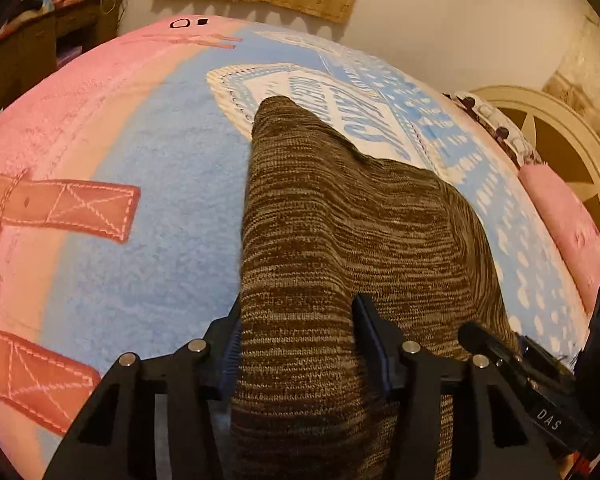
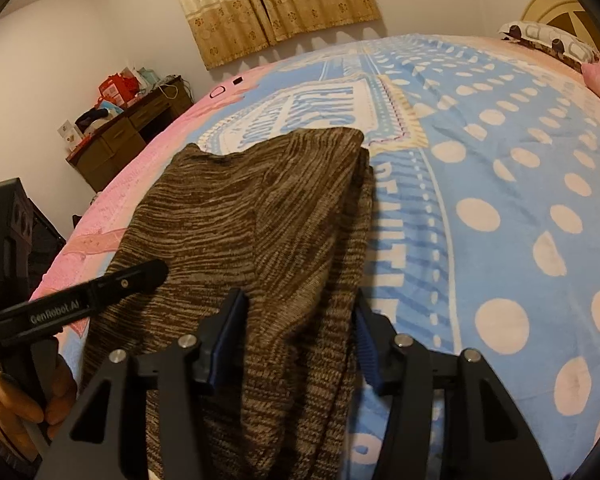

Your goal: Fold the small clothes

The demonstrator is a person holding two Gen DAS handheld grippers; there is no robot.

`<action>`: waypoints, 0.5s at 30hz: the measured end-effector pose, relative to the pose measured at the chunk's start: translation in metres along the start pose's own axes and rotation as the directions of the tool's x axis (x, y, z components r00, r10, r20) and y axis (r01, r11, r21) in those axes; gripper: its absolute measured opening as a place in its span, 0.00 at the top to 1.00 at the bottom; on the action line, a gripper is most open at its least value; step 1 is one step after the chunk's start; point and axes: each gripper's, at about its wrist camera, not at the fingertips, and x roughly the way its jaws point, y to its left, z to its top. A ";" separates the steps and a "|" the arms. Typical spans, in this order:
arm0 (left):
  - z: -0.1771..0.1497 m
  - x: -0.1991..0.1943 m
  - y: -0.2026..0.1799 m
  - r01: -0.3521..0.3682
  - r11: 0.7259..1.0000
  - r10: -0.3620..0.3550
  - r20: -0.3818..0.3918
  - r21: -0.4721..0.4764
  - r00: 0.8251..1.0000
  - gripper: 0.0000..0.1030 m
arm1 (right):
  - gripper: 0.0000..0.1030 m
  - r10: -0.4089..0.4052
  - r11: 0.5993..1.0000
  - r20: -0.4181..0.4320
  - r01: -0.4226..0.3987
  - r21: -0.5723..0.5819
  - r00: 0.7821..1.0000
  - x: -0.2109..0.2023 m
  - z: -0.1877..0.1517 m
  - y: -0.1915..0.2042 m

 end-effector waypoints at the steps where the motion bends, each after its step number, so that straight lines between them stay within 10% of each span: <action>1: -0.001 0.000 0.000 -0.003 1.000 0.003 0.006 0.004 1.000 0.50 | 0.46 0.001 1.000 0.001 -0.001 0.002 1.000 0.000 0.000 0.000; 6: 0.000 0.000 -0.003 -0.023 1.000 0.023 0.019 -0.007 1.000 0.53 | 0.41 -0.001 1.000 -0.006 0.001 -0.001 1.000 0.002 0.002 0.002; 10: 0.003 -0.004 -0.005 -0.026 0.999 0.027 0.018 -0.021 0.999 0.66 | 0.66 0.020 1.000 0.006 -0.020 0.001 1.000 0.000 0.002 0.005; 15: 0.004 -0.019 -0.017 -0.048 0.998 0.046 0.054 0.030 0.997 0.71 | 0.75 -0.010 1.000 0.031 0.010 -0.008 0.999 -0.006 0.001 0.017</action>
